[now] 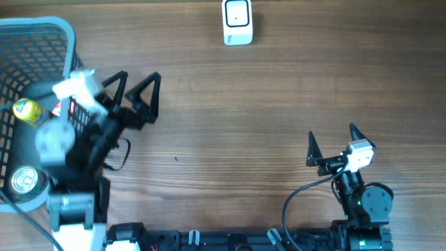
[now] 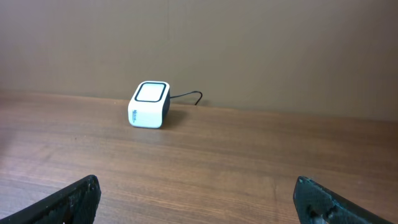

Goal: Scan the item barcode
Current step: 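Reach the left gripper into the basket and grasp the yellow container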

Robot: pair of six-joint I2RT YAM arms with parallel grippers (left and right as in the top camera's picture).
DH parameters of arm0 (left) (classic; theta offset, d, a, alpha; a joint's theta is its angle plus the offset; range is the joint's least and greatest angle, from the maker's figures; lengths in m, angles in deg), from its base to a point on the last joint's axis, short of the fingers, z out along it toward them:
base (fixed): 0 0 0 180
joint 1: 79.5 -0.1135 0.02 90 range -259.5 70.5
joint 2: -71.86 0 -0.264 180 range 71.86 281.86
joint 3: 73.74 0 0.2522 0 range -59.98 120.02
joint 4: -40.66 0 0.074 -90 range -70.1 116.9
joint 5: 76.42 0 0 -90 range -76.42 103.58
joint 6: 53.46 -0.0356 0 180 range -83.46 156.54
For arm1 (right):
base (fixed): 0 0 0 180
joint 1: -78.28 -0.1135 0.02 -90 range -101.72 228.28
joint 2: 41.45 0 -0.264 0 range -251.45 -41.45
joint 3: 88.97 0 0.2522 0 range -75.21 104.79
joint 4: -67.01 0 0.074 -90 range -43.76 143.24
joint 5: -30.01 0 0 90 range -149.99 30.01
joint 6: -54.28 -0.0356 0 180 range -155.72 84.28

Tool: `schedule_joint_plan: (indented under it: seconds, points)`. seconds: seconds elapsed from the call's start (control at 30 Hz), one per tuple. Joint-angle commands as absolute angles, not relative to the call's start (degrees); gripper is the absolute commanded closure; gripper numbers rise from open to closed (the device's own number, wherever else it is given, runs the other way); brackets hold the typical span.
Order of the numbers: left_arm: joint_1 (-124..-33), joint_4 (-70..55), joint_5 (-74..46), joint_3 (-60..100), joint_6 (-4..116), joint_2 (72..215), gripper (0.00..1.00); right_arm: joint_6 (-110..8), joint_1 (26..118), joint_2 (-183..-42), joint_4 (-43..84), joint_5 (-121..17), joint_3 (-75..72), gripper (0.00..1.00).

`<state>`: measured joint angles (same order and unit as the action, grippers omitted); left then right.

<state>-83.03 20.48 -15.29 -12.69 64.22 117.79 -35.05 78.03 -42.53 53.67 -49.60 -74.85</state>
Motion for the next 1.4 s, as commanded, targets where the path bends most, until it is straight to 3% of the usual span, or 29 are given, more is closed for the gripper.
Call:
schedule_joint_plan:
  seconds: [0.0, 0.13, 0.23, 0.27, 0.3, 0.4, 0.8, 1.2, 1.23, 1.27, 1.3, 1.33, 1.37]
  points:
    - [-86.0, 12.0, -15.9, 5.8, 64.0, 130.7, 0.00, -35.7, 77.7, -42.1, 54.0, -50.1, -74.9, 0.00]
    - [-91.8, -2.2, -10.1, 26.8, 62.7, 140.7, 0.00, -35.7, 77.7, -42.1, 54.0, -50.1, -74.9, 0.00]
    - [-97.5, -4.1, 1.2, 30.5, 60.6, 139.2, 0.00, -35.7, 77.7, -42.1, 54.0, -50.1, -74.9, 0.00]
    - [-99.0, -5.8, 7.9, 30.5, 60.8, 138.8, 0.00, -35.7, 77.7, -42.1, 54.0, -50.1, -74.9, 0.00]
    - [-101.6, -11.1, 23.8, 30.5, 65.3, 139.1, 0.00, -35.7, 77.7, -42.1, 54.0, -50.1, -74.9, 0.00]
    - [-106.3, -19.0, 37.6, 30.5, 71.2, 142.6, 0.00, -35.7, 77.7, -42.1, 54.0, -50.1, -74.9, 0.00]
    - [-108.7, -28.8, 36.6, 30.2, 76.0, 174.5, 0.00, -35.7, 77.7, -42.1, 54.0, -50.1, -74.9, 0.00]
    - [-112.9, -13.3, 35.7, 30.2, 76.0, 193.7, 0.00, -35.7, 77.7, -42.1, 54.0, -50.1, -74.9, 0.00]
    - [-112.9, -12.9, 35.4, 30.2, 76.0, 194.8, 0.05, -35.7, 77.7, -42.1, 54.0, -50.1, -74.9, 0.00]
    - [-112.9, -12.7, 35.2, 30.2, 76.0, 195.6, 0.18, -35.7, 77.7, -42.1, 54.0, -50.1, -74.9, 0.00]
    - [-112.9, -12.7, 35.1, 30.2, 76.0, 195.9, 0.46, -35.7, 77.7, -42.1, 54.0, -50.1, -74.9, 0.00]
    - [-112.9, -12.5, 35.1, 30.2, 76.0, 195.9, 0.57, -35.7, 77.7, -42.1, 54.0, -50.1, -74.9, 0.00]
    - [-112.9, -12.5, 35.1, 30.2, 76.0, 195.9, 0.41, -35.7, 77.7, -42.1, 54.0, -50.1, -74.9, 0.00]
